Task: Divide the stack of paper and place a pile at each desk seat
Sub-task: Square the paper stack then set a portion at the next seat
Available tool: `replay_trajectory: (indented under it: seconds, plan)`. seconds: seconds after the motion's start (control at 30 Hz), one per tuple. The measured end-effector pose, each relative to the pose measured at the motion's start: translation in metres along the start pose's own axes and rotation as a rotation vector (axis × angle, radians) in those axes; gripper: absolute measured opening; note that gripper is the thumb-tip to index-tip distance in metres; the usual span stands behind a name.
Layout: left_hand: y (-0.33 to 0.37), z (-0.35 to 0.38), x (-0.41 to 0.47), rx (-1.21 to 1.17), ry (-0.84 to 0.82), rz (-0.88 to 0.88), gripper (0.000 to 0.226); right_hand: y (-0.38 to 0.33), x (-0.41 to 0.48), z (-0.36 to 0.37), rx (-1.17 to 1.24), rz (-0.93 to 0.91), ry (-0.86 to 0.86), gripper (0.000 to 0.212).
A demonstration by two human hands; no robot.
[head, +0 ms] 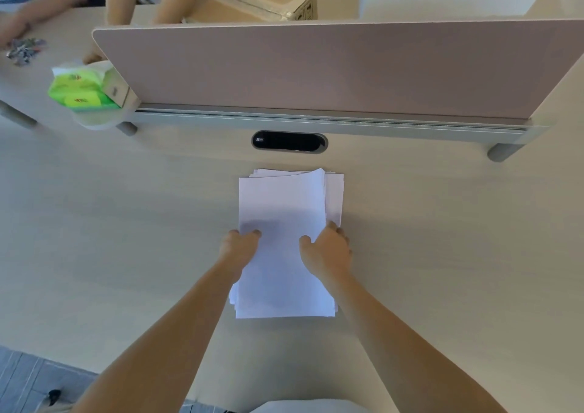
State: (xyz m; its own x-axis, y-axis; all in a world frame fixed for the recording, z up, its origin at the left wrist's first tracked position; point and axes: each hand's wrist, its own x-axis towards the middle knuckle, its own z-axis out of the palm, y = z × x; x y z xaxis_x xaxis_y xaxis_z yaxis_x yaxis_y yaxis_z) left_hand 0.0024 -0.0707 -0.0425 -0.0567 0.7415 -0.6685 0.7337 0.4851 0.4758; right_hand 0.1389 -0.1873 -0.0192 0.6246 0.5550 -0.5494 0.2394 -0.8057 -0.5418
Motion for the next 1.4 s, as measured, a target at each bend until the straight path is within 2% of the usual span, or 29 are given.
replay_trajectory:
  seconds: [0.07,0.2,0.23,0.3,0.37,0.5,0.6,0.7,0.83,1.0,1.17,1.4]
  plan:
    - [0.001,0.002,-0.002,0.015,0.000,-0.004,0.047,0.000,-0.003,0.000,0.015,-0.047,0.020,0.049]
    - [0.000,0.003,-0.001,0.010,-0.006,-0.017,0.051,-0.001,-0.002,0.001,0.289,-0.084,-0.033,0.018]
    - [-0.001,0.003,0.000,0.008,-0.006,-0.015,0.051,-0.001,0.000,-0.001,0.371,-0.032,-0.058,0.018]
    - [-0.001,0.002,0.000,0.010,0.002,-0.014,0.052,-0.003,0.004,-0.009,0.586,0.189,-0.153,0.022]
    - [0.000,0.001,0.000,0.011,0.012,-0.007,0.053,-0.004,0.007,-0.017,0.679,0.340,-0.230,0.032]
    - [0.000,-0.001,0.001,0.002,0.016,-0.005,0.059,-0.001,0.014,-0.012,0.513,0.250,-0.265,0.034]
    - [-0.001,-0.004,0.000,-0.015,0.011,-0.010,0.063,0.000,0.013,0.000,0.276,0.131,-0.194,0.043]
    - [0.000,-0.004,-0.003,-0.012,0.007,-0.007,0.057,-0.003,0.005,0.012,0.137,0.107,-0.126,0.041]
    - [0.001,-0.001,-0.005,0.001,0.012,-0.009,0.048,-0.012,0.002,0.018,0.088,0.168,-0.082,0.054]
    - [0.003,0.000,-0.009,-0.012,-0.004,-0.002,0.043,-0.015,0.000,0.018,0.028,0.136,-0.070,0.048]
    - [0.005,0.001,-0.013,-0.015,-0.004,-0.003,0.043,-0.015,-0.003,0.017,0.063,0.132,-0.112,0.058]
    - [0.008,-0.003,-0.015,-0.012,0.001,-0.010,0.047,-0.009,0.004,0.016,0.147,0.193,-0.074,0.049]
